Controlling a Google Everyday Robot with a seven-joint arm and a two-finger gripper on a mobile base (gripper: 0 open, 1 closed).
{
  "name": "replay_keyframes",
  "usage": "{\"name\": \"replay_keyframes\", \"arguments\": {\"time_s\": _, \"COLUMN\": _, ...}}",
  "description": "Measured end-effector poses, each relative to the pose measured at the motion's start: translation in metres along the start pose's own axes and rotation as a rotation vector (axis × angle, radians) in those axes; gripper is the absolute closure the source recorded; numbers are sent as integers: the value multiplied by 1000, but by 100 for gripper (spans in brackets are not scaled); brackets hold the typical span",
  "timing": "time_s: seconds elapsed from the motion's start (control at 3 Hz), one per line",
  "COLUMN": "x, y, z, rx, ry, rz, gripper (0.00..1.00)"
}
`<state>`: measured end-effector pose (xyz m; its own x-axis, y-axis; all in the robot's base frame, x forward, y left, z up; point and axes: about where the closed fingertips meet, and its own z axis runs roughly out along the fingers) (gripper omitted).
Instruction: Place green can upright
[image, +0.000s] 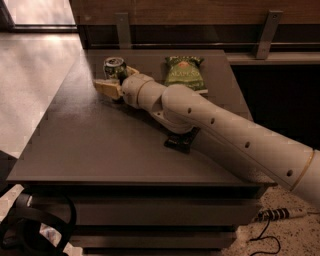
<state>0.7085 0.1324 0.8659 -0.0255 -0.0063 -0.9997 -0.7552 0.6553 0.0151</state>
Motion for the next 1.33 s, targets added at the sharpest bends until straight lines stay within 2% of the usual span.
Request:
{"name": "replay_keyframes", "arguments": {"time_s": 0.67, "x": -1, "y": 4, "z": 2, "rx": -6, "ry": -1, "rz": 0, "gripper": 87}}
{"name": "replay_keyframes", "arguments": {"time_s": 1.0, "x": -1, "y": 5, "z": 3, "rx": -9, "ry": -2, "rz": 0, "gripper": 100}}
{"name": "replay_keyframes", "arguments": {"time_s": 1.33, "x": -8, "y": 5, "z": 6, "rx": -20, "ry": -3, "rz": 5, "gripper": 100}}
